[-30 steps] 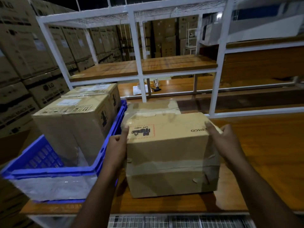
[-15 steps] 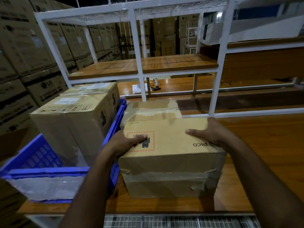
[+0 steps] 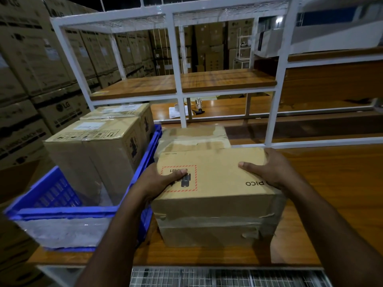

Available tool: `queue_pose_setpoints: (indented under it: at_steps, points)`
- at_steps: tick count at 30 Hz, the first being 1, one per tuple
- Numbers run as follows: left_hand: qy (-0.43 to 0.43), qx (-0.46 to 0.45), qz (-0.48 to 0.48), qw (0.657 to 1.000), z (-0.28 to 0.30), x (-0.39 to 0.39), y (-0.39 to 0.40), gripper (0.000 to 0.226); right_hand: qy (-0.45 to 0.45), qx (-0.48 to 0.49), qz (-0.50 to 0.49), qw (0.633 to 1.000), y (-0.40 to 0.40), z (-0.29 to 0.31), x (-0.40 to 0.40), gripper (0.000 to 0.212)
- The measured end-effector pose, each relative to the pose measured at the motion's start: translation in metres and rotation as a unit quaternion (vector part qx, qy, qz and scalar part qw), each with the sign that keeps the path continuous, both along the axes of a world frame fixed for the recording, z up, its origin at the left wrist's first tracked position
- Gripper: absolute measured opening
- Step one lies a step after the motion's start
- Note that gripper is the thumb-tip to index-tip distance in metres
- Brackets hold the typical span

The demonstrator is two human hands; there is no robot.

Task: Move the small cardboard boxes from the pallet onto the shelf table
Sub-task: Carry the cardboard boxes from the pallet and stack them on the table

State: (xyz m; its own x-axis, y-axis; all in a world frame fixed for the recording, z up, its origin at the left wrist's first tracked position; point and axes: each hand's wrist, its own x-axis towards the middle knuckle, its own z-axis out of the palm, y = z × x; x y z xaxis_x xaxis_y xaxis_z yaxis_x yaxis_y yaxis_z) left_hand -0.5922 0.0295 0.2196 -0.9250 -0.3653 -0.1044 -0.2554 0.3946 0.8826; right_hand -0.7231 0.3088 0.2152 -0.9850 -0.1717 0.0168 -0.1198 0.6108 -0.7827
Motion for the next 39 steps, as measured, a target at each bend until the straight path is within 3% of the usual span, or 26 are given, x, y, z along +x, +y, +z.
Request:
queue_pose_setpoints:
  at_steps: [2, 4, 5, 7, 10, 14, 18, 21, 25, 27, 29, 30, 32, 35, 39]
  points:
    - [0.014, -0.020, 0.006, 1.000, 0.000, 0.007, 0.000, 0.046, 0.026, -0.016, 0.000, 1.000, 0.004, 0.003, 0.007, 0.066]
    - [0.032, -0.038, 0.038, 0.998, 0.001, 0.011, 0.000, 0.085, 0.066, -0.037, -0.022, 0.997, 0.008, 0.005, 0.011, 0.075]
    - [0.055, -0.032, 0.055, 0.996, 0.001, 0.012, 0.001, 0.094, 0.085, -0.051, -0.040, 0.994, 0.010, 0.006, 0.014, 0.074]
    - [0.100, 0.006, 0.081, 0.992, 0.003, 0.016, 0.005, 0.088, 0.103, -0.087, -0.073, 0.988, 0.013, 0.009, 0.020, 0.065]
    - [0.114, 0.019, 0.113, 0.987, -0.002, 0.021, 0.010, 0.078, 0.055, -0.147, -0.102, 0.982, 0.020, 0.004, 0.029, 0.056]
    - [0.069, 0.038, 0.116, 0.990, -0.025, 0.028, 0.001, 0.092, -0.023, -0.177, -0.106, 0.978, 0.027, -0.015, 0.038, 0.052]
    - [-0.010, 0.061, 0.063, 0.996, -0.028, 0.033, 0.000, 0.038, -0.121, -0.149, -0.023, 0.981, 0.032, -0.018, 0.039, 0.022]
    - [-0.095, 0.017, -0.003, 0.995, -0.038, 0.032, -0.003, 0.049, -0.168, -0.089, 0.060, 0.980, 0.028, -0.022, 0.039, 0.021]
    - [-0.118, -0.009, -0.003, 0.993, -0.051, 0.026, 0.001, 0.062, -0.134, -0.005, 0.045, 0.990, 0.017, -0.041, 0.031, 0.023]
    - [-0.111, 0.000, -0.011, 0.994, -0.051, 0.020, 0.003, 0.076, -0.126, 0.046, 0.033, 0.990, 0.012, -0.048, 0.019, 0.049]
    - [-0.086, 0.006, -0.022, 0.996, -0.054, 0.013, 0.003, 0.109, -0.122, 0.081, 0.022, 0.989, 0.006, -0.056, 0.007, 0.087]
    - [-0.076, 0.013, -0.011, 0.997, -0.057, 0.010, 0.003, 0.119, -0.120, 0.082, 0.017, 0.989, 0.003, -0.058, 0.003, 0.096]
    - [-0.073, 0.028, 0.003, 0.997, -0.056, 0.006, 0.005, 0.114, -0.114, 0.065, 0.007, 0.991, -0.002, -0.062, -0.002, 0.102]
    - [-0.081, 0.033, 0.023, 0.996, -0.062, 0.001, 0.002, 0.084, -0.102, 0.090, -0.004, 0.991, -0.005, -0.069, -0.008, 0.105]
    - [-0.090, 0.005, 0.035, 0.995, -0.070, -0.005, -0.001, 0.081, -0.075, 0.113, -0.025, 0.990, -0.008, -0.076, -0.009, 0.102]
